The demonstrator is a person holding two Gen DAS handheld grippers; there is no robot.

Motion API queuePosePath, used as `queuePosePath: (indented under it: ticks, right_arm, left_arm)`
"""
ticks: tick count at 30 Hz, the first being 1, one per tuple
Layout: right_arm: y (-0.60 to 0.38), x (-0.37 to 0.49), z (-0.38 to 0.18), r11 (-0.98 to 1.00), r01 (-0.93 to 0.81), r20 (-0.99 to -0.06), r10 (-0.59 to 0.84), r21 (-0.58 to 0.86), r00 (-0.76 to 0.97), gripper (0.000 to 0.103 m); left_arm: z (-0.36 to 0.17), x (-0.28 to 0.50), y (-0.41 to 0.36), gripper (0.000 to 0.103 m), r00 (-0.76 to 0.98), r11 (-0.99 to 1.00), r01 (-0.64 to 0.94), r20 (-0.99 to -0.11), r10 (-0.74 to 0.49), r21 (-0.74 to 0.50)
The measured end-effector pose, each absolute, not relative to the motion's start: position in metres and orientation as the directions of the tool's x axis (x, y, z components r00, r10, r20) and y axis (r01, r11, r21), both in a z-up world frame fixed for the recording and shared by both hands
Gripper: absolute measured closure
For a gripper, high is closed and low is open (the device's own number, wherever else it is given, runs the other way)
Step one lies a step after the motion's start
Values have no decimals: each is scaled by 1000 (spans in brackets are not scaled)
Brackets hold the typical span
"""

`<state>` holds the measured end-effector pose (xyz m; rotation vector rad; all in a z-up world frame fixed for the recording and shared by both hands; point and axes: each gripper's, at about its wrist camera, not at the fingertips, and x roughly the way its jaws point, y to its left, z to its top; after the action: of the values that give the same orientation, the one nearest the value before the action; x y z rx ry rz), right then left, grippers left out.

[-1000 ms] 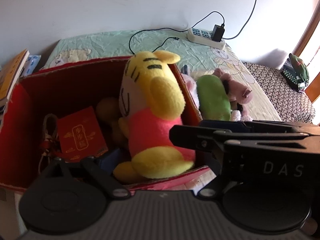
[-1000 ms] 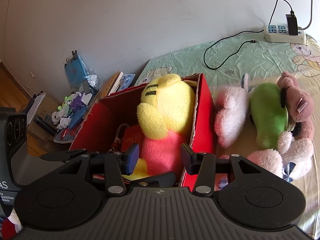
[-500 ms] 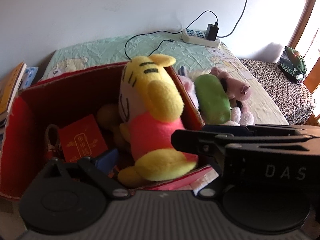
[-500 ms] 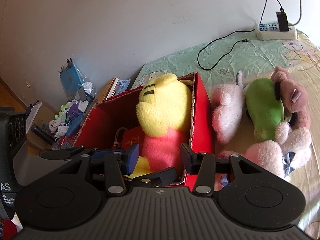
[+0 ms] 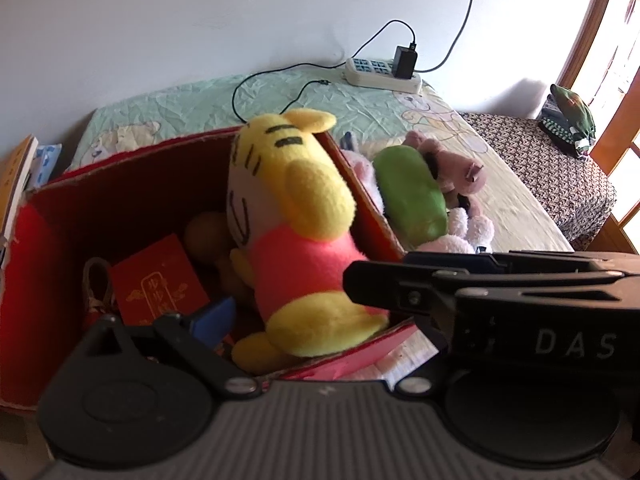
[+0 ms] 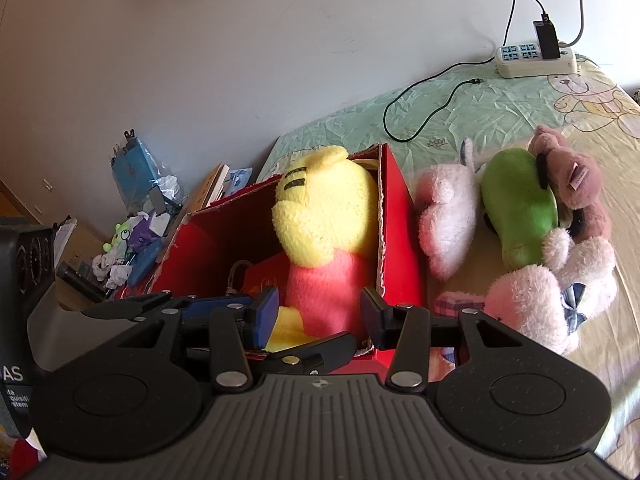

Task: Organize objects
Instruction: 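Open the right gripper and release the tiger plush inside the box, then move the right gripper to the white bunny plush and grasp it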

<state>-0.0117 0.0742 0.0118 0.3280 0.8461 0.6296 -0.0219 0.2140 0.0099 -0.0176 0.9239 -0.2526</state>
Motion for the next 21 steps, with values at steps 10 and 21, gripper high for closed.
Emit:
queuePosePath:
  ticks: [10, 21]
  right_arm:
    - [67, -17, 13, 752, -402, -577, 659, 523, 482, 54]
    - [48, -18, 15, 673, -492, -554, 737, 552, 387, 53]
  left_arm:
    - [16, -35, 212, 8, 595, 979, 174, -781, -189, -105]
    - [26, -59, 189, 8, 616, 996, 60, -783, -87, -64]
